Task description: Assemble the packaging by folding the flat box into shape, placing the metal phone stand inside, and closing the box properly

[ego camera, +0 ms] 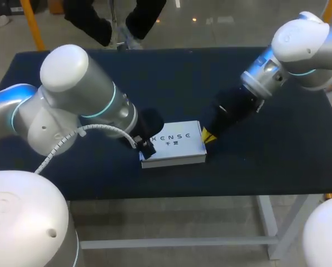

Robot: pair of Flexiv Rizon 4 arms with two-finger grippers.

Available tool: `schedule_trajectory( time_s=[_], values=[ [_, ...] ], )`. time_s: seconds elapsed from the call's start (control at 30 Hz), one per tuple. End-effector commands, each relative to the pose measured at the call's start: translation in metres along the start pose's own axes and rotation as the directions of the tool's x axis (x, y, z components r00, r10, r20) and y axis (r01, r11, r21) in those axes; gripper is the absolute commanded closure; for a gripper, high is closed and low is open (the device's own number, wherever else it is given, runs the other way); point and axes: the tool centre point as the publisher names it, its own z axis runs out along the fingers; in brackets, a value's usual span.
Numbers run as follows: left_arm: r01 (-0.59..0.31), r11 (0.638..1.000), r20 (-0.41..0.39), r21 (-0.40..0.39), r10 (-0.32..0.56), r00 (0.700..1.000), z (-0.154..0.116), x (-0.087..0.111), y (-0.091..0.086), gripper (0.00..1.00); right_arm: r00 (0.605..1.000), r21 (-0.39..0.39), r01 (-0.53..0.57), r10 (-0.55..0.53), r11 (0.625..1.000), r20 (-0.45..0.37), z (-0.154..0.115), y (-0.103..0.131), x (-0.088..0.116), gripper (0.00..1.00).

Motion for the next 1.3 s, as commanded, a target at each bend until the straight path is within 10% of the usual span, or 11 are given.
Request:
schedule_trajectory(
  time_s=[0.03, 0.23, 0.53, 1.07, 1.3],
  values=[
    [-0.001, 0.997, 0.041, -0.080, 0.005, 0.999, -0.018, 0.015, -0.011, 0.00, 0.998, -0.107, 0.063, -0.060, 0.992, 0.029, -0.021, -0.020, 0.007, 0.66],
    [0.109, 0.985, 0.070, -0.138, -0.100, 0.993, -0.027, 0.031, -0.011, 0.00, 0.984, -0.204, 0.167, -0.151, 0.965, 0.091, -0.045, -0.023, 0.005, 0.00],
    [0.279, 0.932, 0.020, -0.230, -0.282, 0.959, -0.034, 0.042, -0.004, 0.00, 0.944, -0.319, 0.323, -0.280, 0.891, 0.172, -0.079, -0.036, -0.004, 0.00],
    [0.279, 0.925, 0.026, -0.258, -0.282, 0.959, -0.034, 0.042, -0.002, 0.00, 0.928, -0.297, 0.365, -0.319, 0.882, 0.195, -0.097, -0.043, -0.012, 0.00],
    [0.560, 0.787, 0.131, -0.257, -0.546, 0.828, -0.023, 0.053, -0.022, 0.00, 0.844, -0.364, 0.526, -0.419, 0.769, 0.335, -0.105, -0.042, -0.029, 0.00]
  ],
)
